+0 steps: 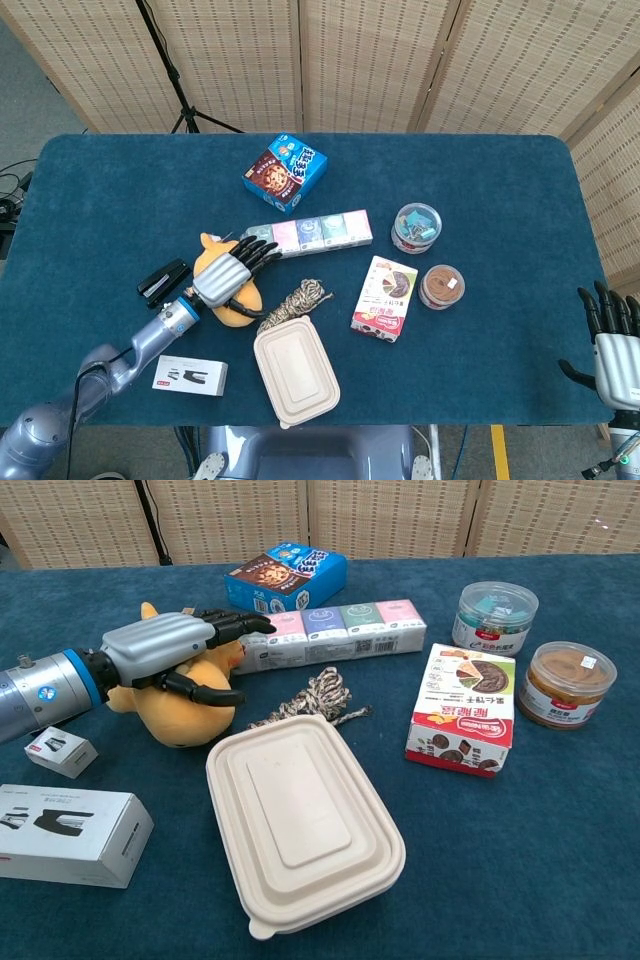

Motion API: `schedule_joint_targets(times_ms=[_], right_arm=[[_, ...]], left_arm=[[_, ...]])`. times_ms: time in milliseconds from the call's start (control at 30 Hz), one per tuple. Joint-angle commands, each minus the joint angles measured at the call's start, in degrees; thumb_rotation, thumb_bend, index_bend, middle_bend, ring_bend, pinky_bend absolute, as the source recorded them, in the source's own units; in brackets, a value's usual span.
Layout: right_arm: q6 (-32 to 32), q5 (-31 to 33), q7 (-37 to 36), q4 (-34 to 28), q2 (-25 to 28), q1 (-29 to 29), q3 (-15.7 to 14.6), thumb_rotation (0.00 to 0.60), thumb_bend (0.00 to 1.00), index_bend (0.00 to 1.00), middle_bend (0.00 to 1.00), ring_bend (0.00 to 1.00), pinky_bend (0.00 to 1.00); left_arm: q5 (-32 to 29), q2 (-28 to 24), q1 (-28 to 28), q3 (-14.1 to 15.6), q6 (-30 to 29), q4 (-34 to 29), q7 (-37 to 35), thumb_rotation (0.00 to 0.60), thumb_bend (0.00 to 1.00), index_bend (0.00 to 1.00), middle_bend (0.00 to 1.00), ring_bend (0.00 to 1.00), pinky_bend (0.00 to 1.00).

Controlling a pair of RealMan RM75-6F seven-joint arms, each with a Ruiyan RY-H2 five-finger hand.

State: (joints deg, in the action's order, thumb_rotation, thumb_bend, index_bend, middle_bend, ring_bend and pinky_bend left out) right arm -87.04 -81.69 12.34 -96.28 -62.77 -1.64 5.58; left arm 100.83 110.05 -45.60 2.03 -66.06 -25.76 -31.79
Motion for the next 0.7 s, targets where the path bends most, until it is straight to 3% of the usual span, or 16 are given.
schedule_joint_targets(times_ms=[33, 200, 367, 700], right_arm=[[0.1, 0.0, -0.1, -0.1, 0.0, 0.0, 0.0, 0.600, 0.00, 0.00, 0.00, 0.00, 0.00], [0.1, -0.1, -0.4, -0.2, 0.2, 0.0, -0.2, 0.600, 0.00, 0.00, 0.00, 0.00, 0.00], [-0.1, -0.5, -0.6, -0.6, 0.4, 0.0, -0.3, 0.600, 0.00, 0.00, 0.00, 0.00, 0.00], [-0.6, -1.7, -1.0, -1.3, 0.8, 0.2, -0.8, 0.600, 0.00, 0.00, 0.00, 0.00, 0.00]], left_arm=[[-1.6, 1.0, -0.7, -0.8, 0.1, 2.3, -1.5, 0.057, 0.00, 0.00, 0.00, 0.00, 0.00], [-2.7, 1.1, -0.9, -0.9, -0.1, 3.6, -3.2, 0.059, 0.00, 0.00, 0.00, 0.00, 0.00], [-1.7, -1.5, -0.2, 0.5, -4.9, 0.4, -5.5, 0.057, 0.00, 0.00, 0.00, 0.00, 0.00], [2.3, -12.0, 2.2, 4.7, -13.5, -18.3, -3.5, 0.061, 0.00, 0.00, 0.00, 0.00, 0.00]])
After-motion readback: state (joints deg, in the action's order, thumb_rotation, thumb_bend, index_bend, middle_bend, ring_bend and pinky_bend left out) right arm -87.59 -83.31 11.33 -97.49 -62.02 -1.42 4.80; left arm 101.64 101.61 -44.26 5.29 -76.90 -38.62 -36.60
